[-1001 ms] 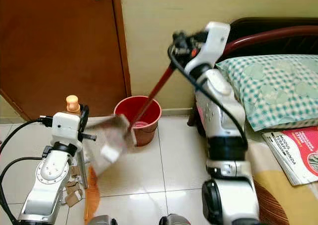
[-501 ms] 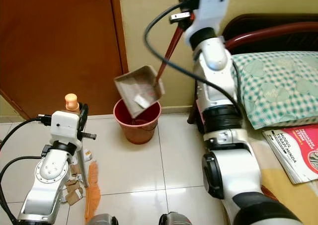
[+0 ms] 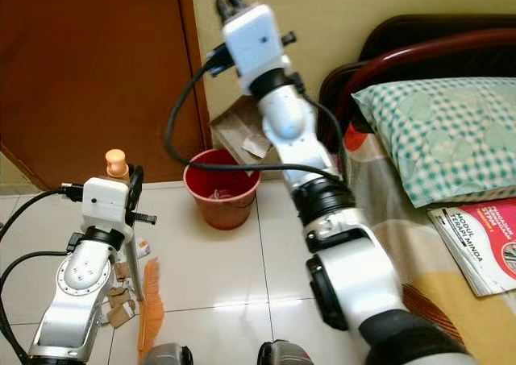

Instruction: Sweep floor

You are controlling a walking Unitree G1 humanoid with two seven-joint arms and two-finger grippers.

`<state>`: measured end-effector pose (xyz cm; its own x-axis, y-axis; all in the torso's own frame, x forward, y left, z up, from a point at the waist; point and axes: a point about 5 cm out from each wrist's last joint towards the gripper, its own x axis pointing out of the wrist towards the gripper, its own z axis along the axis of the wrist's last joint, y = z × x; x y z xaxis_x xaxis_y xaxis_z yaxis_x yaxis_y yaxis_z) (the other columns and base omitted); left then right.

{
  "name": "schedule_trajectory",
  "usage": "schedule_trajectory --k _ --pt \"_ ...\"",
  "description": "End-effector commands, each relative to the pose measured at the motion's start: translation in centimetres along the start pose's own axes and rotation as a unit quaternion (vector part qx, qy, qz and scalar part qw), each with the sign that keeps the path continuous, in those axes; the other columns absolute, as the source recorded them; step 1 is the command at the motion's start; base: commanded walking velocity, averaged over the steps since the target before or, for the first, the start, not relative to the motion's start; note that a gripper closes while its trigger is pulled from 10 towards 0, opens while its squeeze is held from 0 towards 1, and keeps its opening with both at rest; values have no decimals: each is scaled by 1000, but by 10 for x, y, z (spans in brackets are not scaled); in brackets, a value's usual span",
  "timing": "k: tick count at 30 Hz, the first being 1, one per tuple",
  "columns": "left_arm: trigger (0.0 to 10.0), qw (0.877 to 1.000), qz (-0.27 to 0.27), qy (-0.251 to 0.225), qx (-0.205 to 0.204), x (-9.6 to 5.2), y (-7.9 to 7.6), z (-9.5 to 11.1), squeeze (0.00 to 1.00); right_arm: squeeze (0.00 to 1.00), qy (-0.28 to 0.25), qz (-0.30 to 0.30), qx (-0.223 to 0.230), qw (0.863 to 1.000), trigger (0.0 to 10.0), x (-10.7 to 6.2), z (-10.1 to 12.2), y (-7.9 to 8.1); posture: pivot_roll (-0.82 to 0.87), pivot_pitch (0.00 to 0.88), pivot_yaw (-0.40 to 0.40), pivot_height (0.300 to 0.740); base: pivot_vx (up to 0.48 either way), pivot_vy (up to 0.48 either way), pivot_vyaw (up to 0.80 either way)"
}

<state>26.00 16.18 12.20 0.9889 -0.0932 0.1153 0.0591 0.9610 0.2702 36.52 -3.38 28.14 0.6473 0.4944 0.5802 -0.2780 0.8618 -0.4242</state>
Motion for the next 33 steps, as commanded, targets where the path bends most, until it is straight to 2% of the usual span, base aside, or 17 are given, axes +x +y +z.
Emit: schedule_trajectory --k 1,4,13,14,16,18,20,23,26,29,31,33 --pt "10000 1000 -8 -7 -9 -2 -4 4 0 0 -63 20 -13 998 10000 5 19 10 11 119 -40 740 0 0 0" --pt "10000 1000 -13 -18 -17 -1 -7 6 0 0 -73 55 -12 996 10000 2 20 26 9 121 -43 740 0 0 0" --pt "10000 1000 -9 -16 -14 0 -6 6 0 0 -91 119 -23 988 10000 -9 17 53 7 124 -49 740 0 0 0" --pt "10000 1000 -9 -16 -15 0 -7 7 0 0 -93 148 -25 984 10000 -13 16 62 5 125 -52 740 0 0 0" --pt "10000 1000 -9 -16 -15 0 -7 7 0 0 -94 160 -25 982 10000 -14 16 65 5 125 -52 740 0 0 0" --pt "10000 1000 -9 -17 -16 0 -8 7 0 0 -91 206 -31 974 10000 -20 13 77 5 125 -52 740 0 0 0" --pt "10000 1000 -9 -17 -17 0 -9 7 0 0 -92 220 -35 971 10000 -24 11 81 5 125 -52 740 0 0 0" --pt "10000 1000 -9 -18 -18 0 -9 7 0 0 -94 207 -31 973 10000 -24 12 79 4 125 -56 740 0 0 0" --pt "10000 1000 -8 -18 -17 1 -9 7 0 0 -126 155 -32 979 10000 -15 28 60 4 125 -56 740 0 0 0" --pt "10000 1000 -8 -17 -17 1 -9 7 0 0 -143 137 -29 980 10000 -9 37 53 2 123 -55 740 0 0 0" --pt "10000 1000 -9 -16 -16 2 -10 6 0 0 -171 92 2 981 10000 6 59 38 -1 120 -53 740 0 0 0" --pt "10000 1000 -10 -16 -17 3 -11 6 0 0 -174 66 31 982 10000 13 67 31 -4 117 -54 740 0 0 0"
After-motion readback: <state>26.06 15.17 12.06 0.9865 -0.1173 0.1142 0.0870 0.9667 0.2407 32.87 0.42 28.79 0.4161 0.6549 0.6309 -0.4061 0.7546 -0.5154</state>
